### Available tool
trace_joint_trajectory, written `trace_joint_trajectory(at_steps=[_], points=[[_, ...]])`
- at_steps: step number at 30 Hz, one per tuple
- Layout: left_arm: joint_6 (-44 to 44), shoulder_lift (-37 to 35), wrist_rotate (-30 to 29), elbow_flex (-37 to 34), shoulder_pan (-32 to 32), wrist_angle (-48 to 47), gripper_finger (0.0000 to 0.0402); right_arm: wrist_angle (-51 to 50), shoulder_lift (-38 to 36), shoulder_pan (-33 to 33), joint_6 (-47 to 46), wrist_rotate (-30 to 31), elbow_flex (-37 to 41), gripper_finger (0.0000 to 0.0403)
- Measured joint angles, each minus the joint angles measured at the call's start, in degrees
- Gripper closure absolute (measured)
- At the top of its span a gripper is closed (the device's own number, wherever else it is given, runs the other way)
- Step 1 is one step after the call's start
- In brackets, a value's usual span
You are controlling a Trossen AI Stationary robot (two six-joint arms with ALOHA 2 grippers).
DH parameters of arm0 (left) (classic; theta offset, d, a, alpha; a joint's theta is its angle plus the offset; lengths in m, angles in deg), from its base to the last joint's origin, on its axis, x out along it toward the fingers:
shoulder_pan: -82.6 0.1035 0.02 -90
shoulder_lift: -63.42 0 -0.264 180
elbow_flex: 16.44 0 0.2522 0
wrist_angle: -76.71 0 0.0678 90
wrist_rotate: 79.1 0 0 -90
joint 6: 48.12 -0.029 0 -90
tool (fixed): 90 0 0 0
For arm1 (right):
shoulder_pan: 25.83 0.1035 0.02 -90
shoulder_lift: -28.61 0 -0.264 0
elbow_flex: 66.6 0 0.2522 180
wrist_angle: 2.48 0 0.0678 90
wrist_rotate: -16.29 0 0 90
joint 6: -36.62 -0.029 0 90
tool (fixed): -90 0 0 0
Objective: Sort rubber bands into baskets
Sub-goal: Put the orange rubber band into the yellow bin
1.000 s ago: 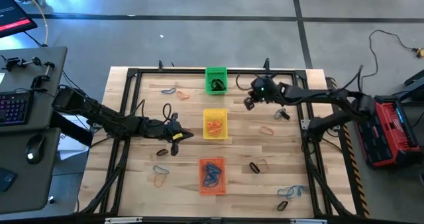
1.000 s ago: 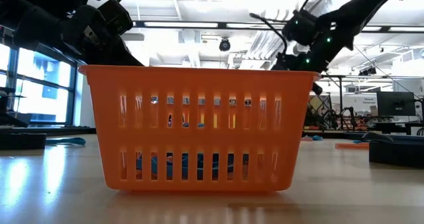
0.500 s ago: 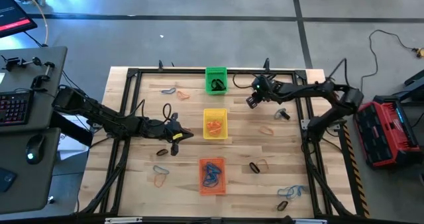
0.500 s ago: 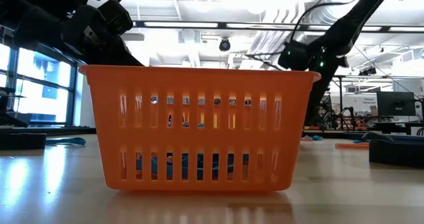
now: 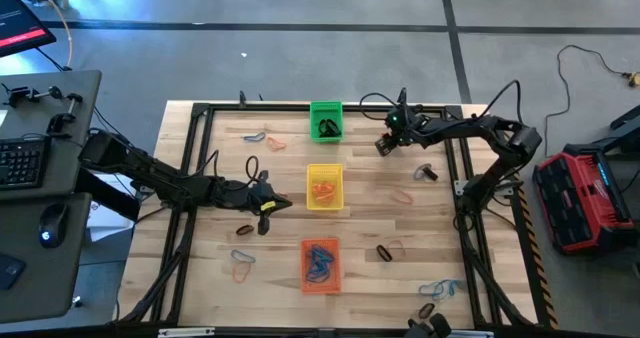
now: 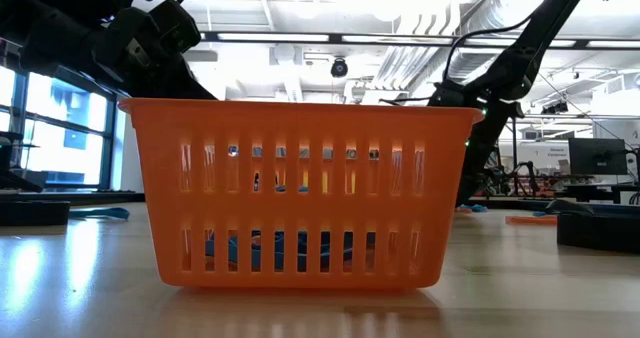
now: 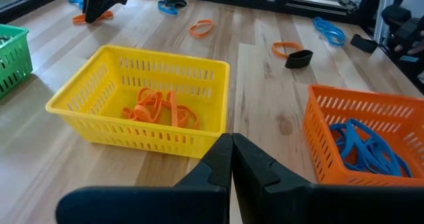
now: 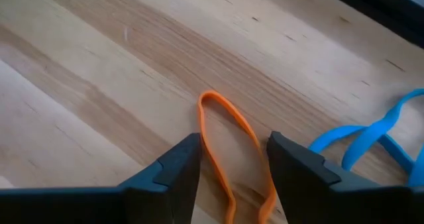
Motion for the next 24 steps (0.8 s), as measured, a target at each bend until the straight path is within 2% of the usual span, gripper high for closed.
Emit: trace_joint_trajectory(at_steps=[3, 5, 10, 12, 19, 24], points=[[0.13, -0.01, -0.01, 0.0, 0.0, -0.06, 0.0401, 0.04, 0.56, -0.09, -0.05, -0.59, -0.04, 0.0248], [0.13, 0.0, 0.0, 0.0, 0.0, -0.07, 0.0401, 0.04, 0.61, 0.27, 0.0, -0.82, -0.03, 0.0271], [0.13, -0.02, 0.0, 0.0, 0.0, -0.19, 0.0401, -0.19, 0.2, 2.08, 0.44, -0.71, 0.02, 0.0368], [0.12, -0.02, -0.01, 0.0, 0.0, -0.22, 0.0401, -0.47, -0.47, 3.22, 0.62, -0.23, 0.08, 0.0393], [0.11, -0.02, 0.0, 0.0, 0.0, -0.26, 0.0401, -3.7, -7.14, 10.64, -0.52, -0.96, 0.39, 0.04], [0.08, -0.02, -0.01, 0.0, 0.0, -0.35, 0.0401, -4.19, -12.47, 20.06, -4.05, -0.36, 0.33, 0.0402]])
